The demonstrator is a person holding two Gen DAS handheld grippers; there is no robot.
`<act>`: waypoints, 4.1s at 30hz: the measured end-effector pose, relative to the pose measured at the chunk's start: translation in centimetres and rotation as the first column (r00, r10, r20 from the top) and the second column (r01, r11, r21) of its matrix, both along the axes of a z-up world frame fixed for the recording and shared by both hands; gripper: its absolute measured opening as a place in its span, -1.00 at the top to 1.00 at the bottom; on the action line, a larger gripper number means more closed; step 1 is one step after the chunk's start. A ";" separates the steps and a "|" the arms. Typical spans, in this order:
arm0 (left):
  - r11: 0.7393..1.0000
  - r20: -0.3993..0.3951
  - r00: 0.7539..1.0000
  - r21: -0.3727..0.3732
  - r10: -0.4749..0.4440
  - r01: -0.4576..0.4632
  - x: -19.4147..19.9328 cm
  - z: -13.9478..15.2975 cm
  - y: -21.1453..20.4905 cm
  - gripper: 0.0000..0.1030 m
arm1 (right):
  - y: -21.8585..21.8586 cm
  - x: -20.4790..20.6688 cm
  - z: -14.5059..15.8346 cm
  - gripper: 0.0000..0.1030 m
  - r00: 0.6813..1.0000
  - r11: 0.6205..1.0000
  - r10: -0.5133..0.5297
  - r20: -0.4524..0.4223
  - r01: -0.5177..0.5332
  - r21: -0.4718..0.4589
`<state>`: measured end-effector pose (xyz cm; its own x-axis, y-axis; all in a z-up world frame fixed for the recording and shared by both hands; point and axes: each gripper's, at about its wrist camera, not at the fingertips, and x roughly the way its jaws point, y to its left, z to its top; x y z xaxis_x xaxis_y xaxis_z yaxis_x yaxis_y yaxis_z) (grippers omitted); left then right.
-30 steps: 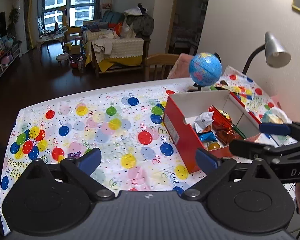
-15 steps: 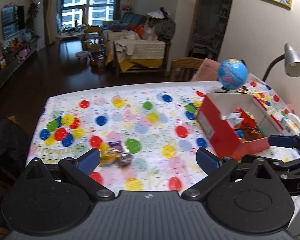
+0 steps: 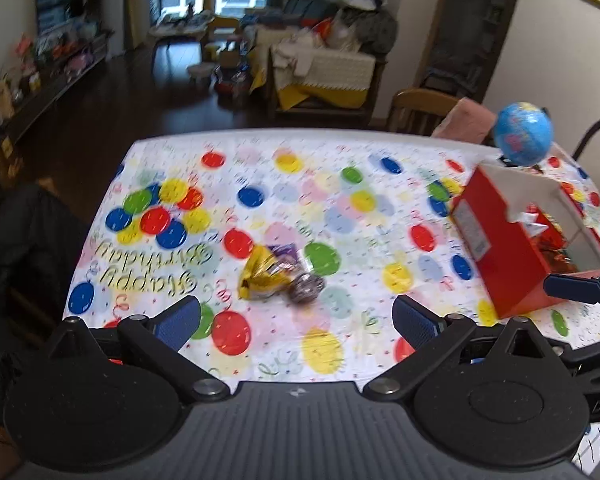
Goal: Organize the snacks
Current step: 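Move both tools back toward the M&M bag and foil candy on the table, then grasp the yellow M&M bag with the left tool while the right tool grasps the silver foil candy, then carry the M&M bag with the left tool while the right tool carries the foil candy over the box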
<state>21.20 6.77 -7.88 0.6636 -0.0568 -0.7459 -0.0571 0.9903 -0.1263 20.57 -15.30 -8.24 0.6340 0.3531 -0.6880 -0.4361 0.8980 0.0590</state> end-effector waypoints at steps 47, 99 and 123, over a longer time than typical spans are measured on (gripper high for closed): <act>0.996 -0.250 0.968 -0.084 0.021 -0.044 13.4 -11.1 3.7 0.07 | 10.8 10.4 -11.6 0.37 0.936 0.939 0.335 -0.112 -0.341 -0.039; 0.986 0.014 0.990 -0.089 -0.140 0.141 -1.8 5.2 -3.3 0.08 | -3.1 -3.5 4.5 0.37 0.994 0.996 -0.087 0.063 0.087 -0.001; 0.967 0.034 0.967 -0.008 -0.254 0.254 4.2 7.0 -21.1 0.08 | -18.6 0.9 6.0 0.37 0.978 0.983 -0.182 0.105 0.183 0.002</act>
